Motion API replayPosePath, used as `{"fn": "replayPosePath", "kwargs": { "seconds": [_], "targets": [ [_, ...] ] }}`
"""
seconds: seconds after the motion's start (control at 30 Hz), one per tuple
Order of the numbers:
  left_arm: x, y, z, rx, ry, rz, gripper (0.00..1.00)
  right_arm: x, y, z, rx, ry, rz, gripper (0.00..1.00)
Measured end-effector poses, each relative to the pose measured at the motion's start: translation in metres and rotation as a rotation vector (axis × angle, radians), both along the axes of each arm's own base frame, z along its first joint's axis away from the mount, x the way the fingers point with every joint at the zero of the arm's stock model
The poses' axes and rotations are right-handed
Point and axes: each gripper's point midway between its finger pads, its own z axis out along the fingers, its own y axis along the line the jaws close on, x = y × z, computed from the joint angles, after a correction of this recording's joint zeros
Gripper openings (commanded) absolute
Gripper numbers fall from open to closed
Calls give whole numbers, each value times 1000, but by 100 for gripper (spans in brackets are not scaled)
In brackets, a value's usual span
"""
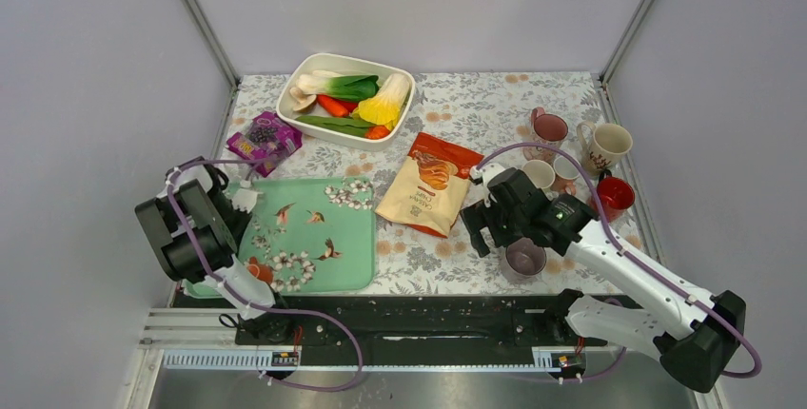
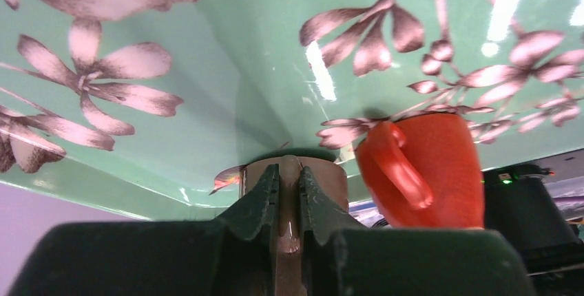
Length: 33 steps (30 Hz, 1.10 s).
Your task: Turn the mug right side up
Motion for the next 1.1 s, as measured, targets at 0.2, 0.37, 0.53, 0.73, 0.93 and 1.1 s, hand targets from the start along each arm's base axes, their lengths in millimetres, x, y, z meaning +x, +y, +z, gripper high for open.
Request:
{"fn": "replayPosePath", "kwargs": {
  "seconds": [0.2, 0.37, 0.53, 0.73, 0.93, 1.1],
  "targets": [
    [30, -19, 19, -99, -169, 22, 0, 0, 6, 8, 51, -18, 10, 99],
    [72, -39, 63, -162, -406, 2, 0, 1, 37, 24, 202, -26, 64, 99],
    [97, -73, 96, -251, -542, -42, 0, 10, 76, 54, 403, -92, 133, 99],
    [110, -132, 130, -372, -625, -150, 0, 14, 121, 83, 629, -129, 201, 99],
    [109, -207, 199, -498, -762, -350, 0, 11, 179, 99, 777, -104, 316, 99],
    [91, -252, 245, -609, -826, -445, 0, 10, 220, 119, 900, -86, 377, 99]
  ]
}}
